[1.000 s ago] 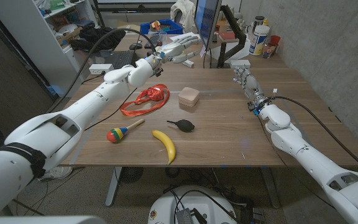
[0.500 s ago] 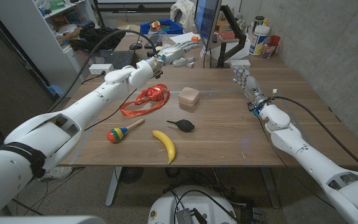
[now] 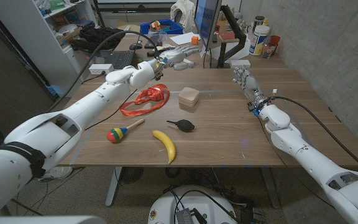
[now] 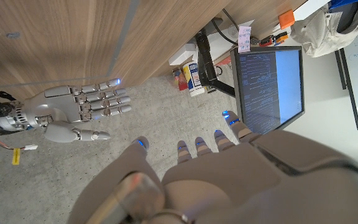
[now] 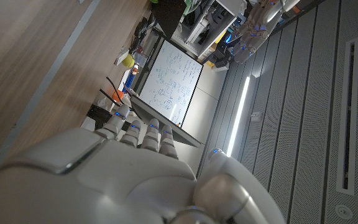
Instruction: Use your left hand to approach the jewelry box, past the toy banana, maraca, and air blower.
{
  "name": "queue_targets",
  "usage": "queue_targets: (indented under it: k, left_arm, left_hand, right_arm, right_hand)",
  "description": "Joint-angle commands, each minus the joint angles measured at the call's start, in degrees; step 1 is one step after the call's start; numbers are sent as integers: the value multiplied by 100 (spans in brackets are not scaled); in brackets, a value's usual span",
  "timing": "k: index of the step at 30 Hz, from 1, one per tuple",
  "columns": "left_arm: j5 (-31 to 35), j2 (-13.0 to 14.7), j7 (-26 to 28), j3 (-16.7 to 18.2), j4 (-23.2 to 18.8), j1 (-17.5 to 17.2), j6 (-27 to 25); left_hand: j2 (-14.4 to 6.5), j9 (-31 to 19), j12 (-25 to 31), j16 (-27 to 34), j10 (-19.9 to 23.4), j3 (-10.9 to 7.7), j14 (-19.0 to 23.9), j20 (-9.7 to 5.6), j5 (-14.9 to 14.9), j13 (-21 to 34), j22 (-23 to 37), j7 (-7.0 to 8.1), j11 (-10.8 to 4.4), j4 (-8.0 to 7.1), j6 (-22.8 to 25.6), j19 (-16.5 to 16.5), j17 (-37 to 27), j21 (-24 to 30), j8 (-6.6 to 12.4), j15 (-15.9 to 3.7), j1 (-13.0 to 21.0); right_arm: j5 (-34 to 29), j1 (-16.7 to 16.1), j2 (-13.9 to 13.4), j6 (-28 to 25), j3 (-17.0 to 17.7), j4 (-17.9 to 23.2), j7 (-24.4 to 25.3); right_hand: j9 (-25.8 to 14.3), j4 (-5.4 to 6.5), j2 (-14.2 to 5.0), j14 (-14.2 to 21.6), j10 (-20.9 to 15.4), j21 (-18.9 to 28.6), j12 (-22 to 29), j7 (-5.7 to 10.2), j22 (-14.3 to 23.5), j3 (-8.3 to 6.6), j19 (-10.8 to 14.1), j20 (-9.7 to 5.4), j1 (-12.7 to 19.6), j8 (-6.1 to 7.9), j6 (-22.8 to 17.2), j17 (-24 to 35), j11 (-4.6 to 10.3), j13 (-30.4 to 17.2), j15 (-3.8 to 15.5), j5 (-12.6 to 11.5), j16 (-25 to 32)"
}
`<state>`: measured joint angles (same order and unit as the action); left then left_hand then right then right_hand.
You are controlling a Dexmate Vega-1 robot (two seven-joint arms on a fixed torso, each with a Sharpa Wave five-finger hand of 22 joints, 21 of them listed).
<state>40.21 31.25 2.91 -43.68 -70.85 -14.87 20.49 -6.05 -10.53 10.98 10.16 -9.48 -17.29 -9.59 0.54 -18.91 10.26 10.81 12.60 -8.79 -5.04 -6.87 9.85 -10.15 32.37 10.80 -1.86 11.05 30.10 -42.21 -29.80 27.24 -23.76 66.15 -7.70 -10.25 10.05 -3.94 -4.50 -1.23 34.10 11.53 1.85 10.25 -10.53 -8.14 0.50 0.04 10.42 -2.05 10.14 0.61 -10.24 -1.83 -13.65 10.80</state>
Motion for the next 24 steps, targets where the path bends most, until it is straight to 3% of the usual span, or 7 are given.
queue_targets:
  k: [1,24]
  left_arm:
    - [105,9,-235,-70,-54,24,-87]
    - [243,1,-440,-189,22,68,-80]
  left_hand:
    - [0,-30,-29,5,-38,-10,-216,45,-14,21,15,12,9,30,-38,182,-10,-18,-18,-318,82]
    - [-3,-39,-47,-1,-190,-11,-351,15,4,27,31,11,15,44,-176,259,-23,-61,-20,-355,153]
  right_arm:
    - [17,-8,1,9,0,-21,-18]
    - [20,-36,3,22,4,-43,-6]
  right_hand:
    - [-18,-11,-369,-7,-26,-24,36,-9,34,26,28,13,38,41,-44,13,-16,-25,1,-21,-3]
    - [-18,-10,-379,-4,-25,-66,34,-5,35,46,39,11,40,38,-36,12,-14,-25,1,-29,-4]
